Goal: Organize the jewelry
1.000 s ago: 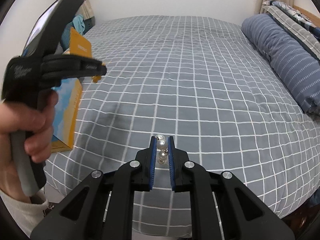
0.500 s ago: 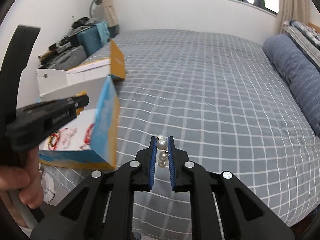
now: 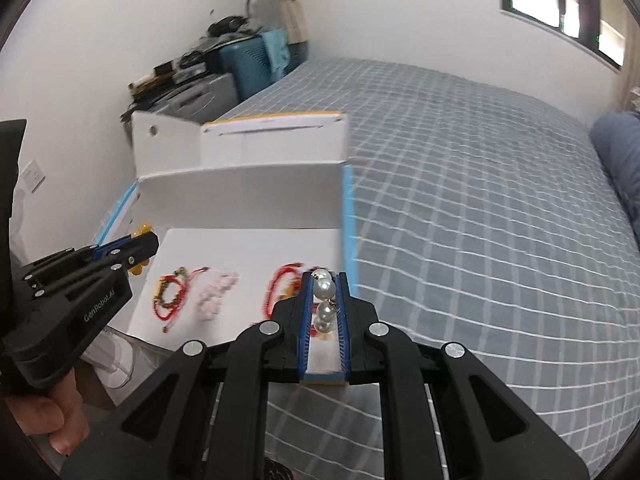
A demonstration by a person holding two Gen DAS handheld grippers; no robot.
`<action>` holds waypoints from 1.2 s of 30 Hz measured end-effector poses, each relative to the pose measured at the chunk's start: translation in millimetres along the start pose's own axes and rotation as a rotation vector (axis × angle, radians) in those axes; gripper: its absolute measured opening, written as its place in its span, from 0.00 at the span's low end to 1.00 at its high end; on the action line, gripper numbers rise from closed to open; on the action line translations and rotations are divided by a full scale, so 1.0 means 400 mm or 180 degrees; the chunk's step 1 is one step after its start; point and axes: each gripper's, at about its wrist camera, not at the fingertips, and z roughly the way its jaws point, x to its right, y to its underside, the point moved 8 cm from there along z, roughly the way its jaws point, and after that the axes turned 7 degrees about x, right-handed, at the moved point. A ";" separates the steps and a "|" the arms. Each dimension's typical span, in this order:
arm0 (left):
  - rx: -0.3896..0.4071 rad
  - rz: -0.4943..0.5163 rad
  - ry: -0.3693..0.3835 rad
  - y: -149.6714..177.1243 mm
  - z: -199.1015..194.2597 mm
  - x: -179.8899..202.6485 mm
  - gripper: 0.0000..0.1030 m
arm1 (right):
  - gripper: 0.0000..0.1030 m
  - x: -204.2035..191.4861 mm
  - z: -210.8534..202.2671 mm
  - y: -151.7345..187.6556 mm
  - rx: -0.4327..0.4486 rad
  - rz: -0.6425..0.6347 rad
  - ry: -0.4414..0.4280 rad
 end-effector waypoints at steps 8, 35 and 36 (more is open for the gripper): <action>-0.0137 -0.0148 -0.0121 0.040 0.057 -0.120 0.09 | 0.10 -0.116 0.130 0.017 -0.0188 -0.0123 -0.0040; -0.0076 -0.0268 -0.0154 0.072 0.082 -0.166 0.59 | 0.76 -0.122 0.191 0.033 -0.0184 -0.0178 0.0123; -0.0038 -0.0265 -0.0172 0.071 0.067 -0.169 0.66 | 0.83 -0.118 0.172 0.029 -0.0120 -0.0164 0.0136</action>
